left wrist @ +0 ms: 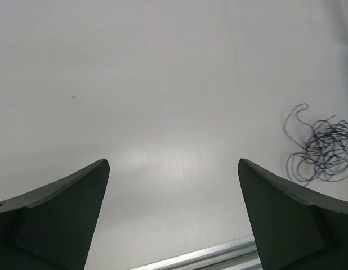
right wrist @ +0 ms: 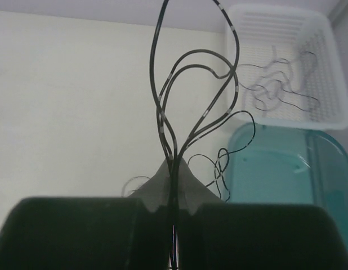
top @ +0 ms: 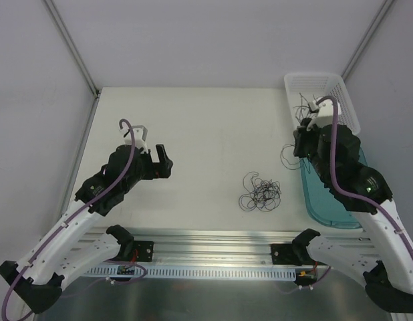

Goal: Untangle the cables

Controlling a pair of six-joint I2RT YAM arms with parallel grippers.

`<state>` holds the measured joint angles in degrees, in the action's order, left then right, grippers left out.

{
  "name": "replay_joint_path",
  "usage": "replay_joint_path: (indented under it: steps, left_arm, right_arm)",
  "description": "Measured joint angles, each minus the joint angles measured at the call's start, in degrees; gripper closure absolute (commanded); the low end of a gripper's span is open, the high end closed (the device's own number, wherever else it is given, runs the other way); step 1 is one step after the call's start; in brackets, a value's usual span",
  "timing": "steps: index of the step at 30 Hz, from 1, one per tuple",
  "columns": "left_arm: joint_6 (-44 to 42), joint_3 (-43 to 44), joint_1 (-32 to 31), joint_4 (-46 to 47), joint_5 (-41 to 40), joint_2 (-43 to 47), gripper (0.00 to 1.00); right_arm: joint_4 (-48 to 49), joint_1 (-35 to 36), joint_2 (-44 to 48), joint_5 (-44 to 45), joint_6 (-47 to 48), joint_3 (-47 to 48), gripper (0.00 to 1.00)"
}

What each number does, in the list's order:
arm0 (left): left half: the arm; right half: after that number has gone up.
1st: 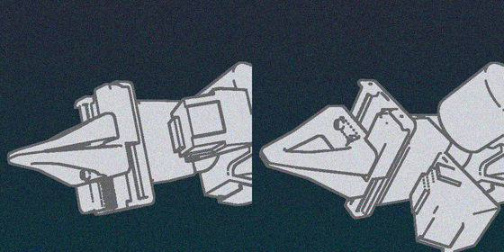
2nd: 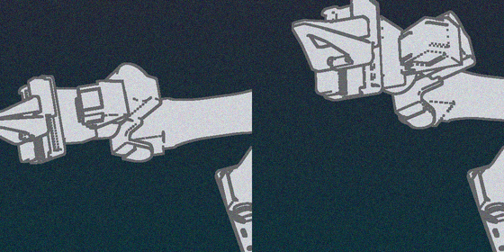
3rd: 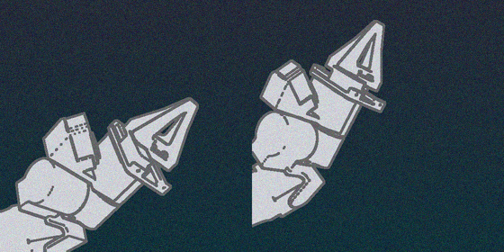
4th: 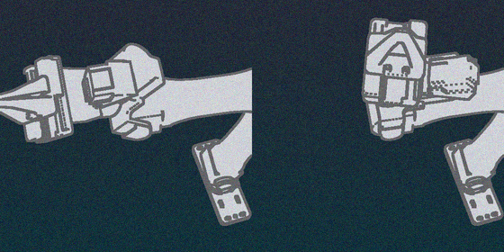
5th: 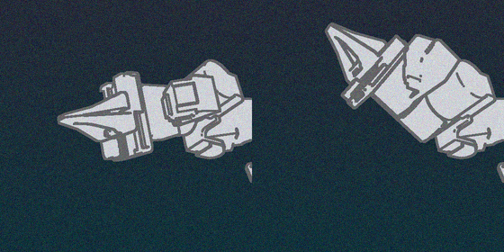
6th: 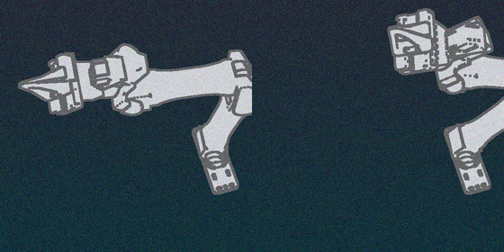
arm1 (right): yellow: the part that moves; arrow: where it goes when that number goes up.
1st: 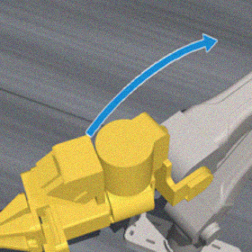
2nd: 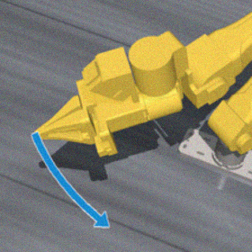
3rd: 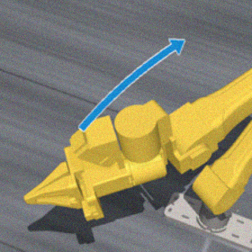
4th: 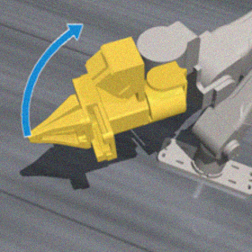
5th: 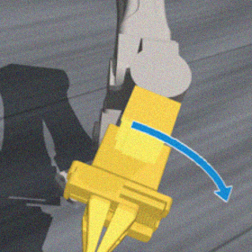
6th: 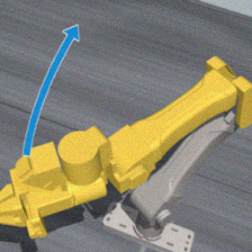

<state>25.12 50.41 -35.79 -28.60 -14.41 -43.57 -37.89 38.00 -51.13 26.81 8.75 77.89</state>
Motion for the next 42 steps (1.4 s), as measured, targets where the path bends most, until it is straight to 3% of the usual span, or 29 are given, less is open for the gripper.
replay_joint_path:
  steps: [5,13,25,29,30,32,33,36,42]
  left_arm:
    - [-2.73,-3.69,6.95,-2.1,0.92,-0.31,0.01]
    - [-5.11,-8.85,8.15,-2.21,2.29,-2.45,0.01]
    - [-7.28,-9.88,8.15,-2.14,3.91,-2.21,0.01]
    - [-7.76,-10.05,8.15,-2.12,3.93,-1.38,0.01]
    - [-7.8,-10.05,8.15,-2.12,3.93,-1.25,0.01]
    - [-7.85,-10.08,8.15,-2.12,3.93,-1.14,0.01]
    - [-7.85,-10.08,8.15,-2.12,3.93,-1.14,0.01]
    - [-7.85,-10.08,8.15,-2.12,3.93,-1.16,0.01]
    - [-7.87,-10.08,8.17,-2.12,4.02,-1.77,0.01]
  right_arm:
    - [-4.52,-14.27,3.21,0.42,4.07,-1.99,0.99]
    - [-4.55,-36.74,2.49,-6.05,7.04,-11.87,0.99]
    - [2.86,-51.98,-17.35,-13.92,1.38,-19.82,0.99]
    - [4.92,-55.56,-23.67,-14.64,-1.18,-19.78,0.8]
    - [4.92,-56.22,-25.27,-14.73,-1.99,-19.76,0.64]
    - [4.48,-57.0,-27.3,-14.69,-3.65,-19.71,0.45]
    - [4.13,-57.11,-27.47,-14.6,-4.39,-19.71,0.3]
    - [2.82,-57.2,-26.25,-14.08,-6.25,-18.93,0.19]
    - [0.79,-57.2,-17.88,-16.28,-8.9,-15.85,0.09]
